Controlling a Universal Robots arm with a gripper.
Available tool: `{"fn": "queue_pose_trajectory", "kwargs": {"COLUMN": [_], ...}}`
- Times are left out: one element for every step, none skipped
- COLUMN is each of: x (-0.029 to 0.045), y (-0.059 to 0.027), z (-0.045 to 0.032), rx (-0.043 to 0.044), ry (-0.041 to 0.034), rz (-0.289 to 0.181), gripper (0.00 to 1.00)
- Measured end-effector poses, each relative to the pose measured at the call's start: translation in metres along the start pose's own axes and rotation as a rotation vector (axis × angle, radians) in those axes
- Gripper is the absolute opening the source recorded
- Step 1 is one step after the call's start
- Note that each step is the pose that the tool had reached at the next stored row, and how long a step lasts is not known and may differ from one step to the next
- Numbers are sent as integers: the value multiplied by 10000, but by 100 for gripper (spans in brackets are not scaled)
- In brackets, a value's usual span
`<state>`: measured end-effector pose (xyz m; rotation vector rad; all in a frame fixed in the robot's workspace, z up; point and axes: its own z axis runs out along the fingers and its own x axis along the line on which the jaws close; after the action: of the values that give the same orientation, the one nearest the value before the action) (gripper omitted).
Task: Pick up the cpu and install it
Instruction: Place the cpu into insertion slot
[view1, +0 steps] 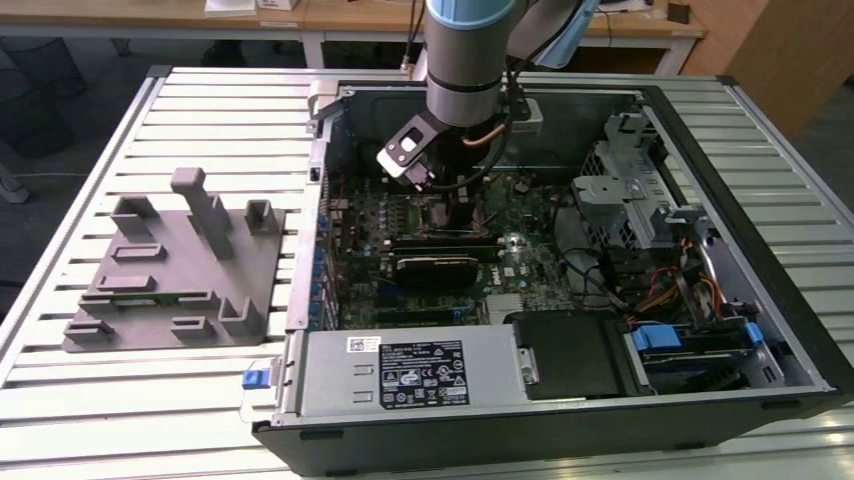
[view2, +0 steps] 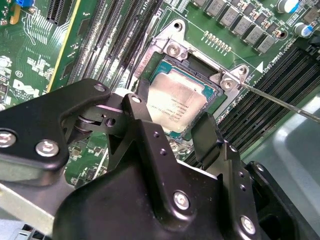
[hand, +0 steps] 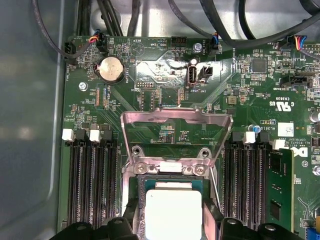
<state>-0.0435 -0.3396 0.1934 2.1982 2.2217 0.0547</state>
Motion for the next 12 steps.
{"fn": "queue_pose_trajectory", "kwargs": {"x": [1, 2, 3, 3, 5, 8, 12, 15, 20, 25, 29, 31], "y": [0, 0, 0, 0, 0, 0, 0, 0, 0, 0, 0, 1], "z": [1, 1, 2, 2, 3, 4, 5, 5, 5, 6, 7, 8], "rx": [0, 0, 0, 1, 1, 1, 0, 1, 0, 0, -1, -1], "ry": [0, 0, 0, 2, 5, 7, 7, 6, 6, 6, 5, 3], "rz": [-1, 0, -1, -1, -1, 1, 6, 13, 24, 41, 69, 113], "gripper": [61, 61, 61, 61, 61, 61, 61, 61, 61, 61, 61, 61]}}
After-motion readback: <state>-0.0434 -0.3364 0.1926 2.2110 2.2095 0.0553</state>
